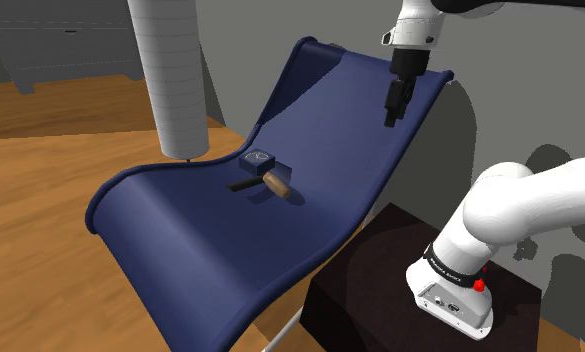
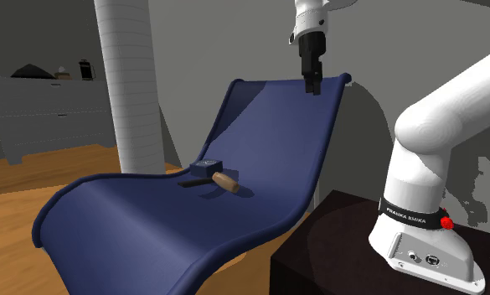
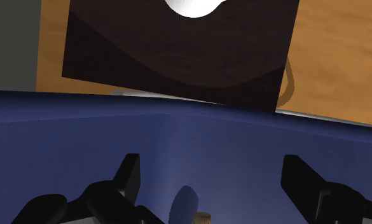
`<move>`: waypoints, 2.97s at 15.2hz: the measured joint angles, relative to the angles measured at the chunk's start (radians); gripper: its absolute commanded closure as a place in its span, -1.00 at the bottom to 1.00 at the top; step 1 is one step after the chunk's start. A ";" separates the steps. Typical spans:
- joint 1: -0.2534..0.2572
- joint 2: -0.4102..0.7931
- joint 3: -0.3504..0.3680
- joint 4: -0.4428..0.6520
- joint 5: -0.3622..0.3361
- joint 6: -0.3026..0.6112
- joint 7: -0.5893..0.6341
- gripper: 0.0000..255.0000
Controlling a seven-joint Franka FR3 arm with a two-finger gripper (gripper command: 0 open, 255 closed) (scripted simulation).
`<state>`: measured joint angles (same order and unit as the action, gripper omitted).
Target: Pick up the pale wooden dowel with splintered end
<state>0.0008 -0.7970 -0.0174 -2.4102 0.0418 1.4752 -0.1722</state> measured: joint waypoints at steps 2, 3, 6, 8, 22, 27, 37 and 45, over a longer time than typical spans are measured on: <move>0.001 0.001 0.007 -0.012 0.004 0.017 0.008 -1.00; 0.001 0.011 0.015 -0.025 0.007 0.047 0.018 -1.00; 0.004 0.048 0.050 -0.076 0.022 0.164 0.060 -1.00; 0.005 0.082 0.072 -0.106 0.028 0.247 0.088 -1.00; -0.029 0.514 0.252 -0.142 -0.023 0.850 0.352 -1.00; -0.061 0.729 0.302 -0.052 -0.158 1.007 0.515 -1.00; -0.019 1.073 0.247 0.151 -0.485 1.164 0.839 -1.00; 0.001 1.135 0.215 0.154 -0.545 1.219 0.891 1.00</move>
<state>0.0016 0.3377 0.1981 -2.2561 -0.5030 2.6945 0.7190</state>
